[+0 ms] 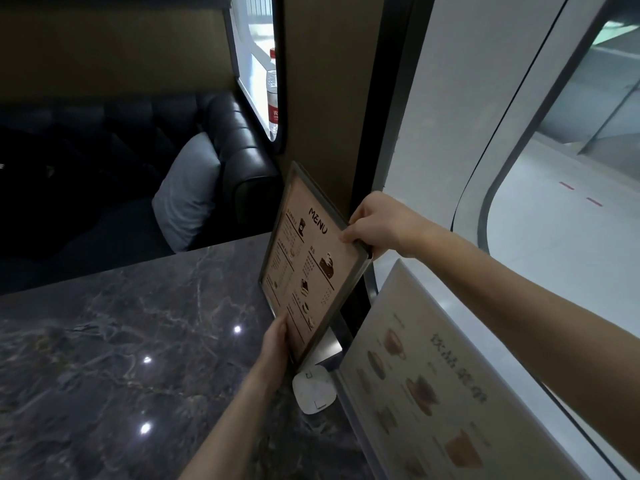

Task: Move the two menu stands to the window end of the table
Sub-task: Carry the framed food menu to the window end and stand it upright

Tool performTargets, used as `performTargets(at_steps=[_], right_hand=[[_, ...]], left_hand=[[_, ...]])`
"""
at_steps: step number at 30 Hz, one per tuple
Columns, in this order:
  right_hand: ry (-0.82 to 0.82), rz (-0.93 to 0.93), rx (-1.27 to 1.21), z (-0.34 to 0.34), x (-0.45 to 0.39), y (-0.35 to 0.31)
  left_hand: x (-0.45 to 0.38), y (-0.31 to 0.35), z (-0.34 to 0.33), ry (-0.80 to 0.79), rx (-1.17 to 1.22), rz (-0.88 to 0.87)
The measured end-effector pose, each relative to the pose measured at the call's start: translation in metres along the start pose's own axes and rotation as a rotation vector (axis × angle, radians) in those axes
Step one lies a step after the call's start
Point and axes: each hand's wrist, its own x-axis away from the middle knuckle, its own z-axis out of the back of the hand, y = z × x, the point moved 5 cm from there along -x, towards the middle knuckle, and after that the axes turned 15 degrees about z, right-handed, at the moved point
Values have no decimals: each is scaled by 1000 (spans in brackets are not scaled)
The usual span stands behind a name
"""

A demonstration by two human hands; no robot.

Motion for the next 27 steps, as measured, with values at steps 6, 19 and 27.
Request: performTargets(at_steps=[6,19,27], right_hand=[[33,-29,-1,10,4,9],[36,-16,-82,22,10,18],[38,-30,-93,23,10,19]], left_hand=[[-4,-2,-15,-44,-29,22],[-4,-3,-33,-59,11,113],[-2,-6,-33,-52,-56,109]])
